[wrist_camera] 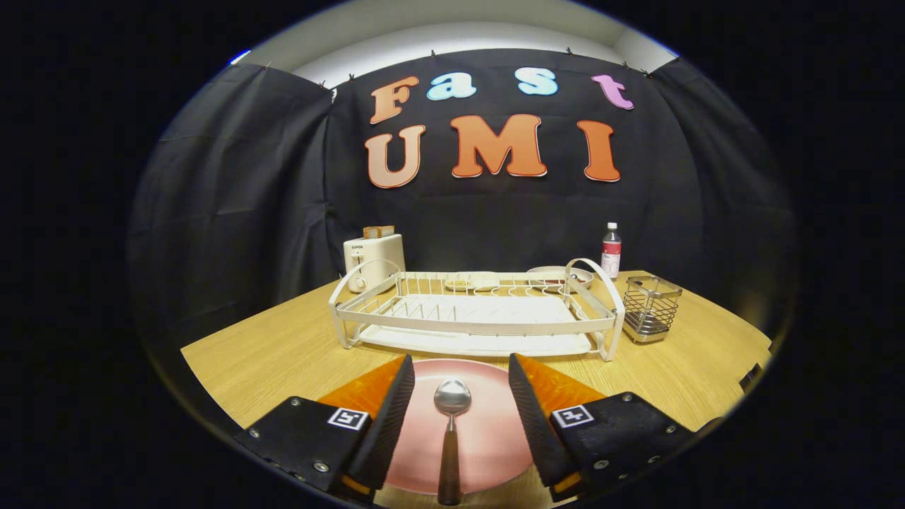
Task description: Take the plate from the dish rack, then take the spoon from the basket and place it into the plate.
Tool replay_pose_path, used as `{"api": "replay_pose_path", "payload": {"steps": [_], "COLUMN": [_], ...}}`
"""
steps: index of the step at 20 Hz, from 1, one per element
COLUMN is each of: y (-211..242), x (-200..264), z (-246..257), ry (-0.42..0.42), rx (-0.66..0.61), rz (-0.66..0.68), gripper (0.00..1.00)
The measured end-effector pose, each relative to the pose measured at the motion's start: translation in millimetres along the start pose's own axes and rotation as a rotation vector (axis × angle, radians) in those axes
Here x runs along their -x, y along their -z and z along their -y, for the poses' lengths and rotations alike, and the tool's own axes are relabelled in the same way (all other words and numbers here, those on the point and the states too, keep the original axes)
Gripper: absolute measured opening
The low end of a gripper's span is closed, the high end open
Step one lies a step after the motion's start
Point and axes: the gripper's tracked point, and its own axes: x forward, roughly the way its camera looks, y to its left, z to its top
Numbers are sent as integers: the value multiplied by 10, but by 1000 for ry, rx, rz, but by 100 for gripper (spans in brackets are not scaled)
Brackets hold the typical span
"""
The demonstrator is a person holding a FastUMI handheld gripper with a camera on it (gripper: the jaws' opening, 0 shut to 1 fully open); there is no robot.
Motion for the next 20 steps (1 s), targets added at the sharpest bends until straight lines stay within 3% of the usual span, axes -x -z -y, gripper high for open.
{"api": "replay_pose_path", "payload": {"steps": [4,20], "y": [-49,-849], "x": [12,441], "z": [115,1690], "ry": [13,248], "rx": [-13,24], "rz": [3,130], "gripper": [97,97]}}
